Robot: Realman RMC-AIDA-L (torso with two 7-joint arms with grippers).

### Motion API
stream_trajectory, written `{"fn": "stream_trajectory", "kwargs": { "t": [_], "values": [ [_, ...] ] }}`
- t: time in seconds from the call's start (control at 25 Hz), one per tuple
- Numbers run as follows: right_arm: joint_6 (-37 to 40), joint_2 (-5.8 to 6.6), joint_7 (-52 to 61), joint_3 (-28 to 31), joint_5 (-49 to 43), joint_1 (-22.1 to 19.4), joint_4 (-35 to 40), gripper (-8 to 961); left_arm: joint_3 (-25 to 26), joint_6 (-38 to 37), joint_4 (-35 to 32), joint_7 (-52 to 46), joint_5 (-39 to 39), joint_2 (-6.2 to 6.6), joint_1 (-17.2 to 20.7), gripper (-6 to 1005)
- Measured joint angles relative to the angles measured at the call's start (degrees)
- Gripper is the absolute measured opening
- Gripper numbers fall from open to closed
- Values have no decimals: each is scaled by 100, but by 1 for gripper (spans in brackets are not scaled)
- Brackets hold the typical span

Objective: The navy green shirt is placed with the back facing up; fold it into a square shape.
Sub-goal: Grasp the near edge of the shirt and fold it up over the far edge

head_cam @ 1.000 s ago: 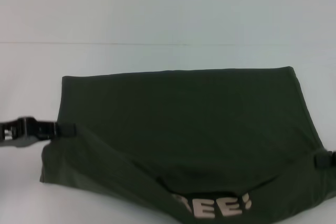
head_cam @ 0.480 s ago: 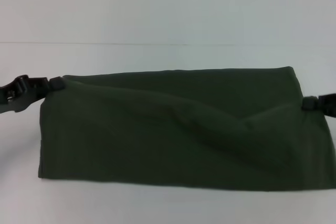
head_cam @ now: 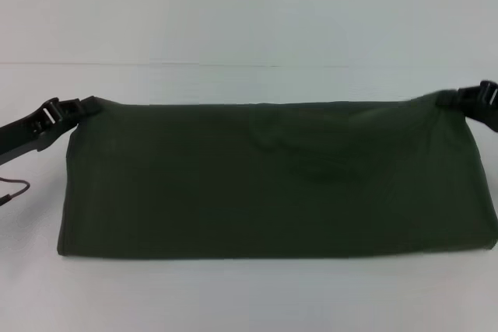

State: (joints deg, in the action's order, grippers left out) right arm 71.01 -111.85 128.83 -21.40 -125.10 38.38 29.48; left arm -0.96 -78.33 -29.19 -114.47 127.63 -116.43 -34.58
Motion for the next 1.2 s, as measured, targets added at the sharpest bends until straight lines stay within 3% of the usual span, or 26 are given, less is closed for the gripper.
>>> {"fn": "stream_trajectory", "kwargs": {
  "t": [0.32, 0.72, 1.0, 1.2],
  "values": [
    [-755, -186, -331, -3, 497, 18, -211, 37, -10, 622, 237, 511, -166, -98, -158, 27],
    [-1517, -444, -894, 7, 1006, 56, -360, 36, -9, 1291, 268, 891, -343, -307, -357, 27],
    [-1699, -509, -1291, 4, 1334, 128, -512, 36, -10, 1540, 376, 1215, -639, -414, -414, 26],
    [-1725, -530, -1445, 5, 1702, 143, -509, 36, -10, 1581, 391, 1263, -815, -409, -463, 26]
  ]
}}
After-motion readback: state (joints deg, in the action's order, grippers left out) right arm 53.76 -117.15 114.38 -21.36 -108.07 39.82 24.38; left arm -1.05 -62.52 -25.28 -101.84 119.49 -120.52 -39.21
